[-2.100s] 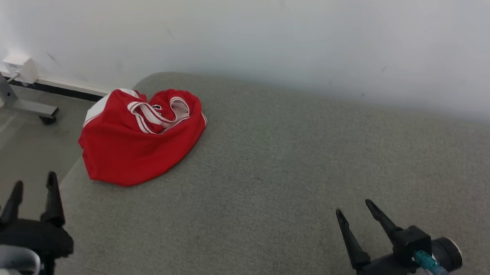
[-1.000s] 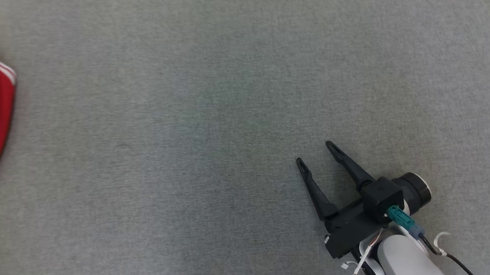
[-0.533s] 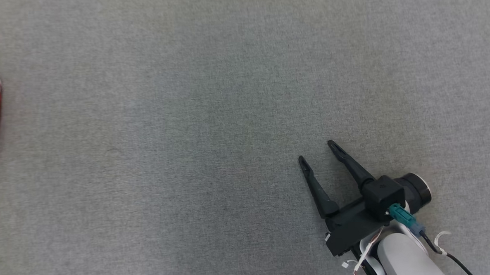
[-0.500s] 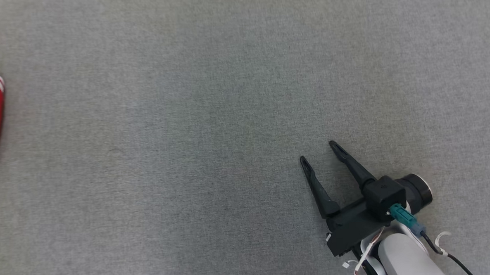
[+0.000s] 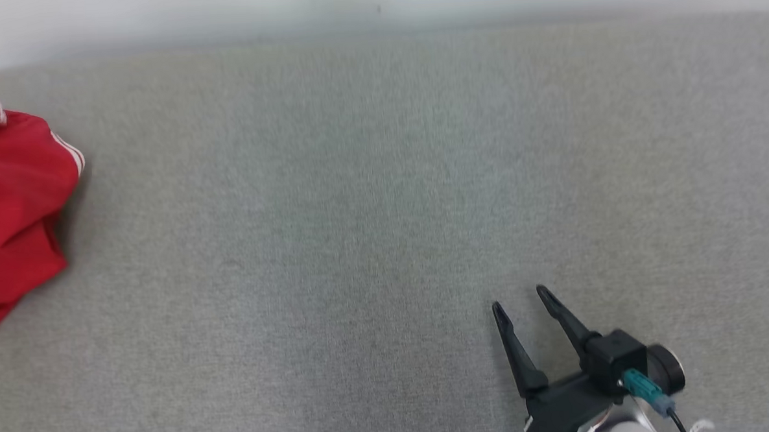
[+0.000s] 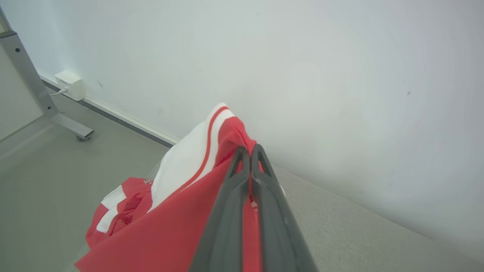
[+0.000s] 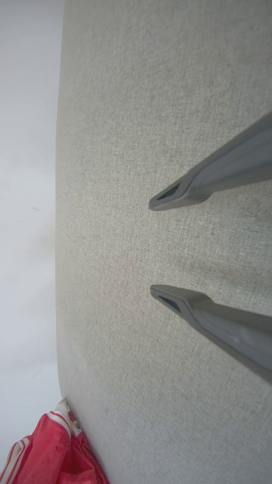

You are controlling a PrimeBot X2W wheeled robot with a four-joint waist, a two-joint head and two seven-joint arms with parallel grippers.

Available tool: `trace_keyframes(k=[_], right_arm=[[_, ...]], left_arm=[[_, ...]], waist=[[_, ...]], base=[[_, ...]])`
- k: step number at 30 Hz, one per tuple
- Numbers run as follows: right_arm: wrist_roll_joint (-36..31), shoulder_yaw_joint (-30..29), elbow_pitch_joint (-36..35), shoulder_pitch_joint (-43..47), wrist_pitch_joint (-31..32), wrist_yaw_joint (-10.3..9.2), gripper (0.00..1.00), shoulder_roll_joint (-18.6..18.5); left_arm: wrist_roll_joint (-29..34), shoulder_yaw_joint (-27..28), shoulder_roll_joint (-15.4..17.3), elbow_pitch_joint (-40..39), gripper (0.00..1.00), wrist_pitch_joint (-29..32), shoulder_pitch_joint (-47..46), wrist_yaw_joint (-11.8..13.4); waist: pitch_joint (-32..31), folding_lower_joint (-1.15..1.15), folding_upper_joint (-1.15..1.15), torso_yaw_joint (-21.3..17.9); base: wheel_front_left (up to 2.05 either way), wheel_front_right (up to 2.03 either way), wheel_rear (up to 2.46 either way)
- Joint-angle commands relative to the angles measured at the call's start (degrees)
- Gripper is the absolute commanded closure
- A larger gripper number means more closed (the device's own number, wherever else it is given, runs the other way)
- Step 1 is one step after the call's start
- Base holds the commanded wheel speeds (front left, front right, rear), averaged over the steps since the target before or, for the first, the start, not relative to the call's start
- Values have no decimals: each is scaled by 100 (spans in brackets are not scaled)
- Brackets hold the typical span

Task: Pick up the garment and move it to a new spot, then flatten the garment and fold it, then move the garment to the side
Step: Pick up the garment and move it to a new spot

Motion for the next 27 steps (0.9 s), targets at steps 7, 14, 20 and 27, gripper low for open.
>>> trace_keyframes(k=[7, 14, 20, 27], right_arm=[[31, -201, 85, 512, -61, 5, 0, 78], [62, -218, 40, 641, -70, 5, 0, 91], [126, -152, 50, 634, -75, 5, 0, 98], [205, -50, 30, 539, -81, 5, 0, 99]], left_arm=[[127, -694, -861, -727, 100, 265, -517, 104], [15, -1088, -1470, -1516, 100, 670, -654, 246], [-171, -1282, -1970, -1912, 100, 755, -528, 292], [-348, -1562, -2508, -1945, 100, 576, -172, 208]], waist=[[-1278, 1, 0, -217], [-1494, 1, 0, -655], [-1492, 1, 0, -1115], [-1339, 1, 0, -1694]], base=[[0, 0, 0], [0, 0, 0], [0, 0, 0], [0, 0, 0]])
